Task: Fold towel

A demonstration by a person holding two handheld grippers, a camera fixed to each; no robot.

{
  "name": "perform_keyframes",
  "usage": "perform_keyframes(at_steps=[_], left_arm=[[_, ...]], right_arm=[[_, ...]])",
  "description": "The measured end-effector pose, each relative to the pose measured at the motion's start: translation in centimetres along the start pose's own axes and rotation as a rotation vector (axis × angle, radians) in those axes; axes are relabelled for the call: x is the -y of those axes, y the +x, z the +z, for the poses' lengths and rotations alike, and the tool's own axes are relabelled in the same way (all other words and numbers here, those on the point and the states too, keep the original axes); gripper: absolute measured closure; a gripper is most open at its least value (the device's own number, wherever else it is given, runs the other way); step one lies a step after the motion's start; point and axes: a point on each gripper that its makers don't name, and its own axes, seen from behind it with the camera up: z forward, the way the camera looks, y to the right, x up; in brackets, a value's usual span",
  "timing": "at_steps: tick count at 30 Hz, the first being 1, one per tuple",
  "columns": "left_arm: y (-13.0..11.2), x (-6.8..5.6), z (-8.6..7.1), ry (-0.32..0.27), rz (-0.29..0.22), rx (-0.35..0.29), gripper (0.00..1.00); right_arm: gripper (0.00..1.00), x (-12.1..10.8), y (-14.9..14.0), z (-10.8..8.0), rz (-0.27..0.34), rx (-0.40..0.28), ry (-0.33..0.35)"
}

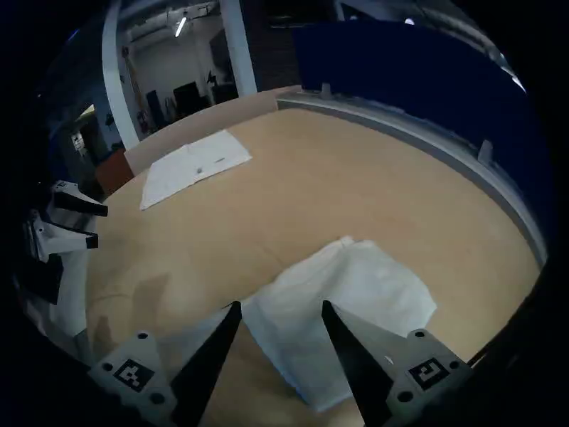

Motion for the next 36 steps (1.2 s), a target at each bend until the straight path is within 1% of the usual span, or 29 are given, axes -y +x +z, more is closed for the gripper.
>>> perform_keyframes(at_steps=[3, 8, 15, 21, 27, 30, 34, 36], left_arm=[[0.1, 0.1, -0.2, 0.002, -0.002, -0.001, 0.04], [0.2, 0.2, -0.5, 0.008, -0.002, -0.002, 0.03], [0.0, 0.5, -0.7, 0.013, -0.005, -0.002, 0.03], [-0.3, 0.5, -0.8, 0.016, -0.006, 0.0, 0.04], [-0.4, 0.4, -0.8, 0.018, -0.006, 0.0, 0.03], [-0.3, 0.4, -0.8, 0.018, -0.009, 0.0, 0.04], [-0.2, 0.4, -0.7, 0.018, -0.01, 0.0, 0.03], [-0.2, 0.3, -0.7, 0.017, -0.009, 0.0, 0.03]], right_arm=[[0.12, -0.3, 0.2, -0.2, 0.001, -0.008, -0.012], [0.11, -1.0, -0.5, -1.1, -0.002, -0.003, -0.042], [0.11, -2.3, -2.8, -2.6, 0.006, 0.03, -0.098], [0.11, -3.1, -4.6, -4.1, 0.03, 0.053, -0.139], [0.1, -3.4, -6.6, -5.3, 0.041, 0.08, -0.172], [0.11, -3.5, -7.8, -5.7, 0.041, 0.1, -0.183], [0.11, -3.9, -8.6, -5.7, 0.047, 0.114, -0.196], [0.15, -4.1, -8.8, -5.7, 0.052, 0.12, -0.202]])
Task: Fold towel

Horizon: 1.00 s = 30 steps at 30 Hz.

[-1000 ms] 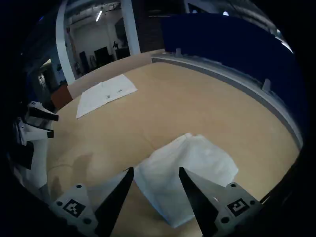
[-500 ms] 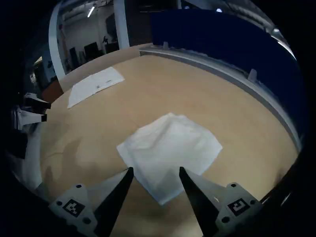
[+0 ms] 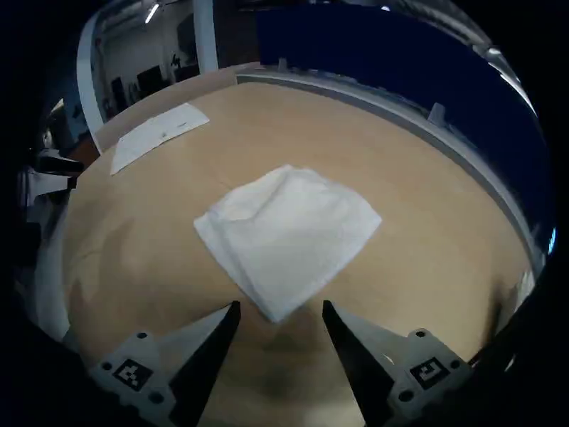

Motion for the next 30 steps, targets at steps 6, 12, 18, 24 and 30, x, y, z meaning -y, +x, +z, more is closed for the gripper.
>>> perform_keyframes(at_steps=[6, 12, 18, 24, 30], left_arm=[[0.08, -0.24, -0.05, -0.003, 0.002, -0.001, 0.04], [0.02, -0.4, 0.07, -0.005, 0.002, -0.001, 0.03], [0.1, -0.38, 0.14, -0.007, 0.003, -0.001, 0.03], [0.09, -0.34, 0.32, -0.009, -0.001, 0.0, 0.04], [-0.02, -0.12, 0.55, -0.005, 0.001, 0.001, 0.04]], right_arm=[[0.33, 0.09, -0.49, 0.41, 0.009, 0.015, 0.006], [0.49, 0.35, -0.82, 0.55, 0.015, 0.028, 0.017], [0.75, 0.41, -0.95, 0.76, 0.031, 0.032, 0.02], [0.81, 0.66, -1.04, 0.74, 0.044, 0.033, 0.035], [0.95, 0.86, -1.01, 0.58, 0.04, 0.029, 0.039]])
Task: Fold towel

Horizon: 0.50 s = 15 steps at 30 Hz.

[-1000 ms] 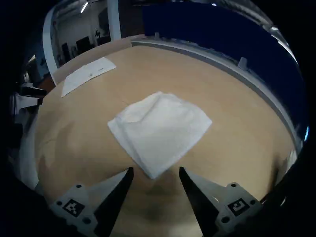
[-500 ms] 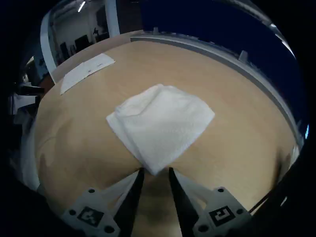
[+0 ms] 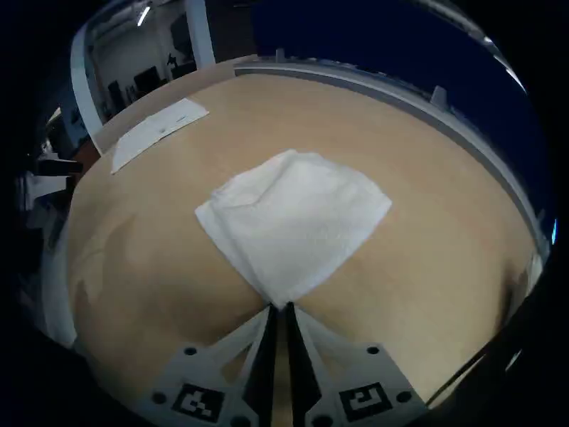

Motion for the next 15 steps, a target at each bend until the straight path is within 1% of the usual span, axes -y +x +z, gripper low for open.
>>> perform_keyframes(at_steps=[8, 15], left_arm=[[-0.1, 0.0, -0.1, 0.0, -0.002, 0.0, 0.03], [0.0, -0.1, -0.3, -0.001, -0.002, -0.002, 0.04]], right_arm=[[0.98, -0.2, 0.3, -0.1, 0.016, -0.013, -0.012], [0.98, -0.4, 1.0, -0.8, 0.007, -0.041, -0.022]])
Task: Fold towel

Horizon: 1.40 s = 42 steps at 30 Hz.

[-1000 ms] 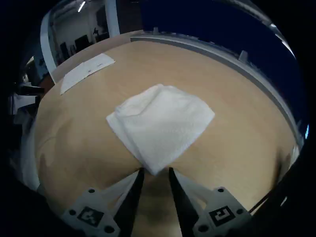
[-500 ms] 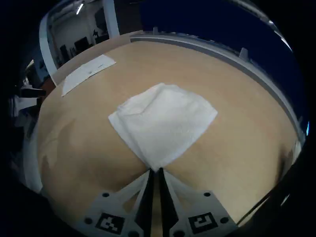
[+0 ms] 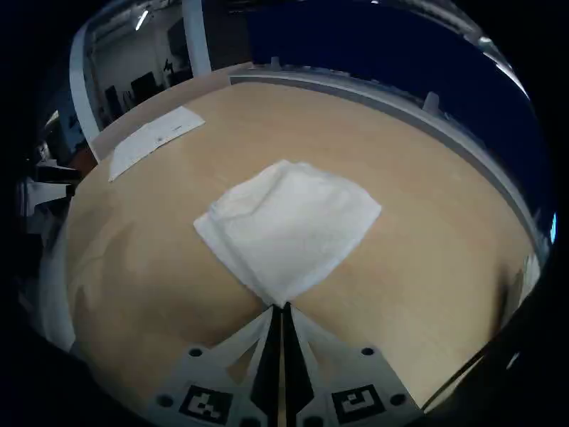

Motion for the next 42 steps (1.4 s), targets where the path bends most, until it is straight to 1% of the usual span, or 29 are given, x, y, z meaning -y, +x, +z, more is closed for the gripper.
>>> perform_keyframes(at_steps=[5, 11, 14, 21, 27, 33, 42], left_arm=[[0.3, -0.1, -0.1, 0.0, -0.001, -0.005, 0.04], [0.8, -0.2, -0.5, 0.001, 0.003, -0.018, 0.03], [1.2, -0.2, -0.8, 0.001, 0.004, -0.025, 0.04], [2.1, -0.4, -1.3, 0.0, 0.007, -0.047, 0.03], [2.9, -0.7, -1.9, -0.003, 0.014, -0.066, 0.03], [3.5, -0.9, -2.3, -0.009, 0.017, -0.081, 0.04], [3.8, -1.4, -2.9, -0.022, 0.019, -0.091, 0.03]], right_arm=[[0.98, -0.4, 1.5, -1.1, -0.009, -0.033, -0.01], [0.98, -0.8, 5.0, -3.3, -0.027, -0.101, -0.029], [0.98, -1.0, 7.2, -4.7, -0.036, -0.146, -0.037], [0.98, -1.4, 12.2, -8.8, -0.059, -0.249, -0.056], [0.98, -2.0, 15.1, -11.9, -0.064, -0.31, -0.073], [0.98, -3.3, 16.8, -14.5, -0.057, -0.351, -0.103], [0.98, -5.8, 17.5, -17.1, -0.039, -0.38, -0.142]])
